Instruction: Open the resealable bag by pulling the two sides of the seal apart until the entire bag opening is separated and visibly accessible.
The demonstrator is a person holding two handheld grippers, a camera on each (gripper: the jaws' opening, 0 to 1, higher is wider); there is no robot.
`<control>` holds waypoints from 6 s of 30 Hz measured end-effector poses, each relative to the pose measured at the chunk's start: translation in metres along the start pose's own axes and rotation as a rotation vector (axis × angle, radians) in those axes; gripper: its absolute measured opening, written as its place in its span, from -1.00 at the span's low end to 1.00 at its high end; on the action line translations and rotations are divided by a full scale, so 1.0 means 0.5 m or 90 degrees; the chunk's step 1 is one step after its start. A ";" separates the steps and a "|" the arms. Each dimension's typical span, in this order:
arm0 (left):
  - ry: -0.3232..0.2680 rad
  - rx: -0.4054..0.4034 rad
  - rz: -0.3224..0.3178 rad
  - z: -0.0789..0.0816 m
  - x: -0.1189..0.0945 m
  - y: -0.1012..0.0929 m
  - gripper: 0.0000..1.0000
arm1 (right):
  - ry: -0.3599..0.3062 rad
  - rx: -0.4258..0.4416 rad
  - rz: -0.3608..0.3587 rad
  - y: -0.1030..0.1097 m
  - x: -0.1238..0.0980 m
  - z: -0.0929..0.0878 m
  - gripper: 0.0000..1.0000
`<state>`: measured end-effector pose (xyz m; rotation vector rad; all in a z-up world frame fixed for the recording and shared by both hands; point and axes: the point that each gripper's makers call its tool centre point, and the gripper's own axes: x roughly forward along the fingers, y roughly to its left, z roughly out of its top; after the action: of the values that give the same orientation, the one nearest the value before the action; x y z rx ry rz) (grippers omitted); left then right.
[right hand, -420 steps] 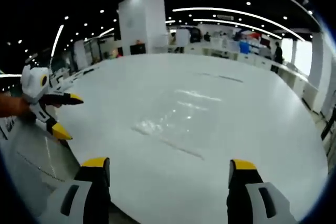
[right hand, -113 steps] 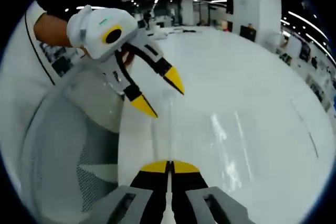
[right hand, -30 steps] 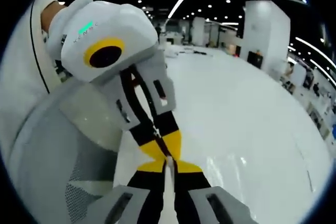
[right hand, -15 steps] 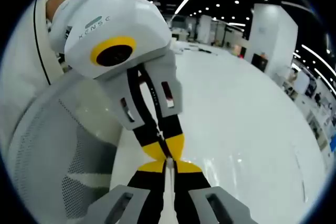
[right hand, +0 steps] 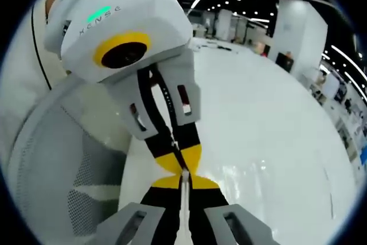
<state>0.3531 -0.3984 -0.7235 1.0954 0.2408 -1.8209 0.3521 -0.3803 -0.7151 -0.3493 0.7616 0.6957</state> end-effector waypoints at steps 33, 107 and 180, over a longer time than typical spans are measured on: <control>0.031 -0.004 -0.003 -0.022 0.002 0.009 -1.00 | 0.013 0.018 -0.025 -0.015 -0.034 -0.063 -1.00; 0.049 0.028 0.011 -0.048 -0.007 0.018 -1.00 | 0.048 0.098 -0.033 -0.011 -0.093 -0.163 -0.98; -0.011 0.097 0.004 -0.018 0.003 -0.003 -0.76 | 0.041 0.201 0.011 -0.008 -0.029 -0.130 -1.00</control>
<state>0.3567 -0.3933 -0.7301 1.1829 0.0895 -1.8659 0.3140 -0.4238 -0.7487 -0.0772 0.9211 0.5707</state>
